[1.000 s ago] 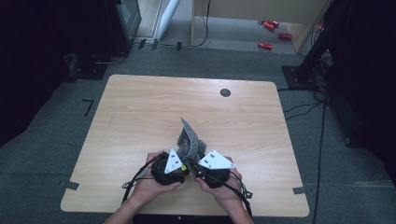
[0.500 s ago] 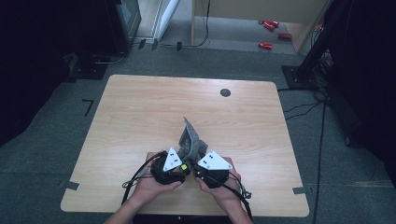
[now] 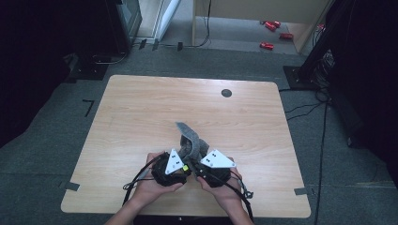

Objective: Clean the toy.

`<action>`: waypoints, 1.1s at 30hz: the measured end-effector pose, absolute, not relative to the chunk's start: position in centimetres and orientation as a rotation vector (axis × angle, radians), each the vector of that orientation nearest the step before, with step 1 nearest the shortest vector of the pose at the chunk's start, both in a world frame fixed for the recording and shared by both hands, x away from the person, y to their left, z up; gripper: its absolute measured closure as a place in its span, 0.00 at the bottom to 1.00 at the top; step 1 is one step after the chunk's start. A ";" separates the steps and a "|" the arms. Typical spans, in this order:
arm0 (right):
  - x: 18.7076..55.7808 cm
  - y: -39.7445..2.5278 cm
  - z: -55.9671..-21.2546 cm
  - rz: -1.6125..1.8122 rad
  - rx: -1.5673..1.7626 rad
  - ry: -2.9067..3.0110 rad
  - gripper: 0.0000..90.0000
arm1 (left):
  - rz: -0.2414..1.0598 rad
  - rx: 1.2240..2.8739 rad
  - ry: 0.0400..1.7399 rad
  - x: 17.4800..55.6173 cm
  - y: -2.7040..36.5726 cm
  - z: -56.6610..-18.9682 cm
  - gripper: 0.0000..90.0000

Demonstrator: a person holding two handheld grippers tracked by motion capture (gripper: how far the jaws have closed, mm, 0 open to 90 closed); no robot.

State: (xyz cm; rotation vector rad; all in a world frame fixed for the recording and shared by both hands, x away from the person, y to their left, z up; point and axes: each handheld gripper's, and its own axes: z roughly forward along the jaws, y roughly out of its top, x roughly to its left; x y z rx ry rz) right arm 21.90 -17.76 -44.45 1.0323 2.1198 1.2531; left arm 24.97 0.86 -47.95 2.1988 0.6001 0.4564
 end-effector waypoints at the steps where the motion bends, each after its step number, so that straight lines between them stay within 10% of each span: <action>1: 21.8 -17.8 -44.5 1.255 1.026 2.128 0.75 | 0.458 2.201 0.606 25.1 1.0 -47.9 0.38; 33: 21.6 -18.1 -44.3 1.322 1.015 2.111 0.77 | 0.460 2.156 0.613 24.6 1.1 -47.8 0.38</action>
